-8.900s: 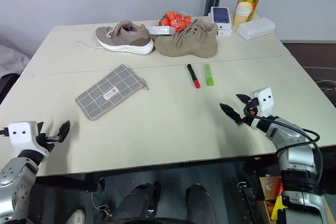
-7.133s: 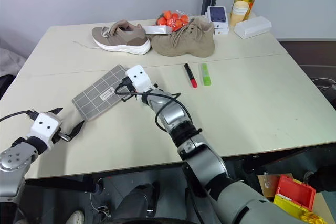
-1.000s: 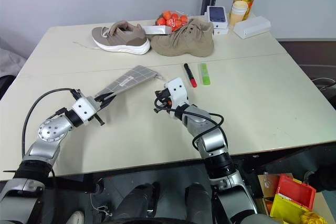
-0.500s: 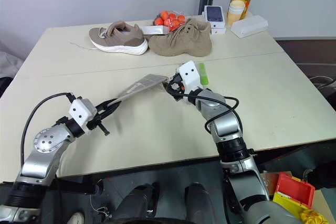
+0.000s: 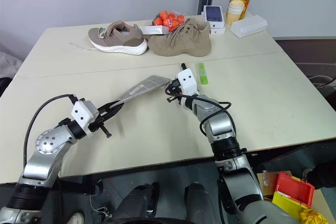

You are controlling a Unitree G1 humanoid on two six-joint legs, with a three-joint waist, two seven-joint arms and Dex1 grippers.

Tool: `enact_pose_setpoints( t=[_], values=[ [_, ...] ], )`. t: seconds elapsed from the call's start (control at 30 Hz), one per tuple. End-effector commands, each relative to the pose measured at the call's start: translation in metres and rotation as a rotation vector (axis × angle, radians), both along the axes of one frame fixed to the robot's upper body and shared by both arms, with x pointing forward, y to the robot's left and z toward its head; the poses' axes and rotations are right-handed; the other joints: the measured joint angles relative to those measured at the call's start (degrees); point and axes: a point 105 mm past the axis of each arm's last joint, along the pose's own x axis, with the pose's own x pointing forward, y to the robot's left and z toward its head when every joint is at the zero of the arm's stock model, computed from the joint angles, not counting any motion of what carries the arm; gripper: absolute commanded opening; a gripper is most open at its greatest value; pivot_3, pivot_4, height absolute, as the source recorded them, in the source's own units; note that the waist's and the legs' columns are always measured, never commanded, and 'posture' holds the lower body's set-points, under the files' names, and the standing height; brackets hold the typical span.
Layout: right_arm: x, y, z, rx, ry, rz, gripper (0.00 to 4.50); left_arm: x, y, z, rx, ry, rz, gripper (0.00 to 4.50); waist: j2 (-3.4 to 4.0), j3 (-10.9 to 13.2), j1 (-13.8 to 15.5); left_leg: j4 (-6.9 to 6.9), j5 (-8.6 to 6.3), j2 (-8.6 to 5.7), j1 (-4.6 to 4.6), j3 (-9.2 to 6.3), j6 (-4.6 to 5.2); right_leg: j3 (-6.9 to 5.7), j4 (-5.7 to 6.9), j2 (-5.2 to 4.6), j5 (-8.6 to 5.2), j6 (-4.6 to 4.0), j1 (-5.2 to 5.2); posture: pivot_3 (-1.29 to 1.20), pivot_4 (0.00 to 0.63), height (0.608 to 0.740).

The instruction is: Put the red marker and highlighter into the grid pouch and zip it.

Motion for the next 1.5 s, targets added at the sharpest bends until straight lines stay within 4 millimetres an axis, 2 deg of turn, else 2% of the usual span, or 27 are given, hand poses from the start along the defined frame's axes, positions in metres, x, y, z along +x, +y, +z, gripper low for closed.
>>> enact_pose_setpoints(
  t=[0.03, 0.13, 0.23, 0.4, 0.5, 0.83, 1.03, 1.13, 1.3, 1.37, 1.5],
  values=[
    [-0.001, 0.009, 0.026, 0.034, -0.089, 0.035, 0.04, -0.001, 0.001, 0.011, -0.003, -0.047, 0.001, 0.00, 0.00, 0.0, 0.0, 0.00, 0.00, 0.00, 0.00, 0.00, 0.00, 0.00, 0.00, 0.00, 0.00, 0.00, 0.00, 0.00, 0.150, 0.740],
    [-0.008, 0.016, 0.028, 0.001, -0.115, 0.084, 0.04, -0.001, 0.000, 0.010, -0.006, -0.045, 0.007, 0.00, 0.00, 0.0, 0.0, 0.00, 0.00, 0.00, 0.00, 0.00, 0.00, 0.00, 0.00, 0.00, 0.00, 0.00, 0.00, 0.00, 0.150, 0.740],
    [-0.023, 0.032, 0.033, -0.050, -0.152, 0.199, 0.04, 0.001, -0.001, 0.009, -0.003, -0.041, 0.014, 0.00, 0.00, 0.0, 0.0, 0.00, 0.00, 0.00, 0.00, 0.00, 0.00, 0.00, 0.00, 0.00, 0.00, 0.00, -0.01, 0.00, 0.150, 0.740],
    [-0.068, 0.070, 0.036, -0.138, -0.207, 0.484, 0.04, 0.008, -0.010, 0.006, -0.056, -0.025, 0.051, 0.00, 0.00, 0.0, 0.1, 0.01, 0.00, 0.00, 0.00, 0.00, 0.00, -0.01, -0.02, -0.01, 0.00, 0.00, 0.01, 0.00, 0.150, 0.740],
    [-0.081, 0.085, 0.036, -0.154, -0.204, 0.558, 0.04, 0.010, -0.020, 0.005, -0.095, -0.016, 0.048, 0.00, -0.02, 0.0, 0.1, 0.02, 0.00, 0.00, 0.00, -0.02, 0.00, -0.02, -0.03, -0.02, 0.00, 0.01, 0.03, 0.00, 0.150, 0.740],
    [-0.101, 0.121, 0.049, -0.175, -0.233, 0.716, 0.04, 0.015, -0.054, 0.002, -0.138, -0.008, 0.011, 0.00, -0.02, 0.0, 1.1, 0.06, 0.00, -0.01, 0.00, -0.03, 0.00, -0.04, -0.03, 0.00, 0.00, 0.01, 0.02, 0.00, 0.150, 0.740],
    [-0.103, 0.120, 0.052, -0.199, -0.241, 0.747, 0.04, 0.019, -0.058, 0.006, -0.158, -0.018, 0.016, 0.00, -0.03, 0.0, 1.3, 0.08, 0.00, -0.02, 0.00, -0.02, -0.01, -0.04, -0.05, 0.00, 0.00, 0.01, 0.04, 0.00, 0.150, 0.740],
    [-0.097, 0.106, 0.054, -0.189, -0.225, 0.712, 0.86, 0.020, -0.052, 0.007, -0.160, -0.024, 0.038, 0.00, -0.03, 0.0, 1.3, 0.07, 0.00, -0.02, 0.00, -0.02, -0.01, -0.04, -0.06, 0.00, 0.00, 0.01, 0.04, 0.00, 0.150, 0.740],
    [-0.077, 0.062, 0.049, -0.242, -0.192, 0.569, 3.34, 0.022, -0.034, 0.010, -0.129, -0.062, 0.103, 0.00, -0.06, 0.0, 1.4, 0.08, 0.00, -0.03, -0.02, -0.02, -0.01, -0.05, -0.07, -0.02, 0.00, 0.01, 0.05, 0.00, 0.150, 0.740],
    [-0.069, 0.044, 0.047, -0.258, -0.177, 0.505, 4.46, 0.025, -0.026, 0.012, -0.108, -0.083, 0.139, 0.00, -0.06, 0.0, 1.4, 0.08, -0.01, -0.03, -0.02, -0.03, -0.01, -0.07, -0.10, -0.02, 0.00, 0.01, 0.07, 0.00, 0.150, 0.740],
    [-0.030, -0.008, 0.041, -0.265, -0.126, 0.225, 4.46, 0.029, -0.013, 0.012, -0.066, -0.116, 0.200, 0.00, -0.06, 0.0, 1.3, 0.07, 0.00, -0.02, -0.02, -0.02, 0.00, -0.06, -0.13, -0.02, 0.00, 0.01, 0.07, 0.00, 0.150, 0.740]
  ],
)
